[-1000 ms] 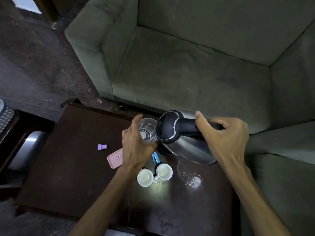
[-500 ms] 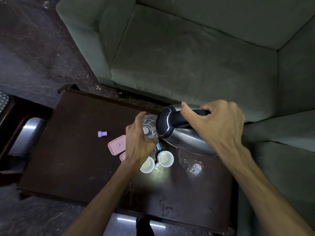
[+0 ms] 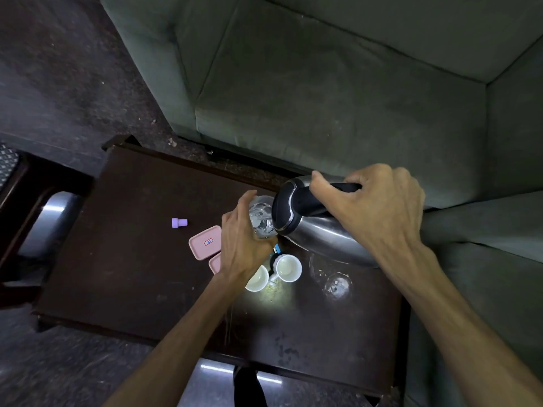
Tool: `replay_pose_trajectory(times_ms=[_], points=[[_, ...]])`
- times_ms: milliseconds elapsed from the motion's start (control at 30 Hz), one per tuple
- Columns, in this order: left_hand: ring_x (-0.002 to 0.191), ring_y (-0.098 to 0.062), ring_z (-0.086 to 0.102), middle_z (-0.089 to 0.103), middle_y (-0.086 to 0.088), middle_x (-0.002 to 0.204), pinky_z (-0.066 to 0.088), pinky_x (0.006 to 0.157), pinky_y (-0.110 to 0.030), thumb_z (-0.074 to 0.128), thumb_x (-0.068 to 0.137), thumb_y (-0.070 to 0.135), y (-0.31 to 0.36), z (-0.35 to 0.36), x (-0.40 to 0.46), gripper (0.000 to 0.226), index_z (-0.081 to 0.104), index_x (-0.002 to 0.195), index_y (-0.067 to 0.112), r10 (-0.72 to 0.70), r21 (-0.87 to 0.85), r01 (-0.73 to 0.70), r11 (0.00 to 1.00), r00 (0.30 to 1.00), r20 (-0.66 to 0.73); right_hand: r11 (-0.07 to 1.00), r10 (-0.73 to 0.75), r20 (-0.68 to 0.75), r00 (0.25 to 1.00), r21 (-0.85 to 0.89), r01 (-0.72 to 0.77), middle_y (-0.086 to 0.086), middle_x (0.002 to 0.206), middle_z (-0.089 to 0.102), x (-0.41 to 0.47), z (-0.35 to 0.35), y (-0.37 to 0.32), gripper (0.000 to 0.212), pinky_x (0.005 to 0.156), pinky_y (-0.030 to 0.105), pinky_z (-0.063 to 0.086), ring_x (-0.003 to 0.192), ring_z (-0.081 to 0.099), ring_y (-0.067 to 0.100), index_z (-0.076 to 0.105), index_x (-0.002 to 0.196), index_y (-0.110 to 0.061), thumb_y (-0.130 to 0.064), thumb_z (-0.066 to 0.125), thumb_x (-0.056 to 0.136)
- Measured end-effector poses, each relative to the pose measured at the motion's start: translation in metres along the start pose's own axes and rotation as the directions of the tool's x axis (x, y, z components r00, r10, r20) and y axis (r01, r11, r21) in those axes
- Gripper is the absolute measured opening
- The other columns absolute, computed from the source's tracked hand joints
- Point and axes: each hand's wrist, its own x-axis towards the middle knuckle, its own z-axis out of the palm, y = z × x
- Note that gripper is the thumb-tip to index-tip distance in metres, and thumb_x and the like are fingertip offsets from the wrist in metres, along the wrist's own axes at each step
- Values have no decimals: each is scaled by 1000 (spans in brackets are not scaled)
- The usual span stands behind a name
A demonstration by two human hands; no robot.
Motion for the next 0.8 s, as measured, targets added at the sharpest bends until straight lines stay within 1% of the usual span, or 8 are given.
replay_pose_trajectory(times_ms=[33, 100, 167, 267, 400, 567, 667, 800], points=[[104, -31, 63, 70, 4, 121, 44, 96, -33, 84, 64, 20, 0, 0, -1, 91, 41, 144, 22, -11, 0, 11, 1000, 1000, -2, 1000, -4, 5, 1000, -6, 4, 6, 37, 39, 0, 0, -1, 72, 48, 25, 28, 42, 47, 25, 52, 48, -5, -71, 61, 76], [106, -31, 61, 69, 5, 123, 44, 94, -33, 85, 64, 21, 0, 0, -3, 92, 40, 144, 25, -28, 0, 28, 1000, 1000, 1, 1000, -10, 11, 1000, -12, 10, 6, 37, 40, 0, 0, -2, 71, 49, 24, 26, 42, 47, 23, 52, 48, -6, -70, 61, 76], [107, -30, 60, 69, 5, 123, 48, 93, -35, 86, 65, 23, 0, 0, -3, 93, 39, 145, 26, -39, 2, 39, 999, 999, 5, 1000, -13, 13, 1000, -13, 14, 6, 37, 40, 0, 0, -2, 72, 49, 24, 27, 42, 47, 24, 52, 48, -5, -70, 61, 76], [106, -30, 59, 69, 4, 122, 50, 94, -41, 85, 63, 19, 0, -1, -6, 93, 40, 145, 25, -39, -8, 39, 999, 999, -3, 1000, -17, 22, 1000, -10, 17, 6, 37, 39, -1, -1, -4, 71, 51, 29, 32, 42, 47, 25, 51, 47, -6, -70, 60, 76], [103, -30, 59, 70, 4, 119, 49, 95, -41, 83, 62, 14, 1, -3, -7, 92, 43, 144, 22, -38, -21, 38, 999, 999, -7, 1000, -11, 28, 1000, -6, 11, 5, 37, 38, -2, -2, -4, 69, 52, 30, 33, 41, 45, 23, 48, 46, -9, -69, 62, 77], [104, -32, 60, 70, 2, 120, 48, 97, -40, 83, 64, 13, 2, -6, -6, 90, 44, 145, 18, -39, -26, 39, 999, 999, -2, 1000, 0, 46, 999, 5, 0, 5, 37, 37, -2, -3, -7, 70, 53, 32, 40, 43, 46, 28, 45, 45, -9, -68, 63, 77], [105, -32, 60, 70, 1, 120, 48, 97, -41, 84, 65, 14, 2, -7, -6, 89, 44, 145, 17, -40, -31, 40, 999, 999, 1, 1000, 7, 57, 998, 1, -7, 6, 38, 38, -3, -3, -8, 69, 54, 34, 42, 45, 49, 30, 46, 45, -10, -69, 63, 77], [105, -32, 60, 70, 2, 120, 45, 97, -36, 83, 66, 14, 0, -7, -6, 88, 44, 145, 18, -44, -31, 44, 999, 999, 2, 1000, 8, 67, 998, -4, -8, 6, 39, 40, -3, -3, -9, 68, 55, 34, 43, 48, 52, 32, 51, 48, -10, -70, 62, 77]])
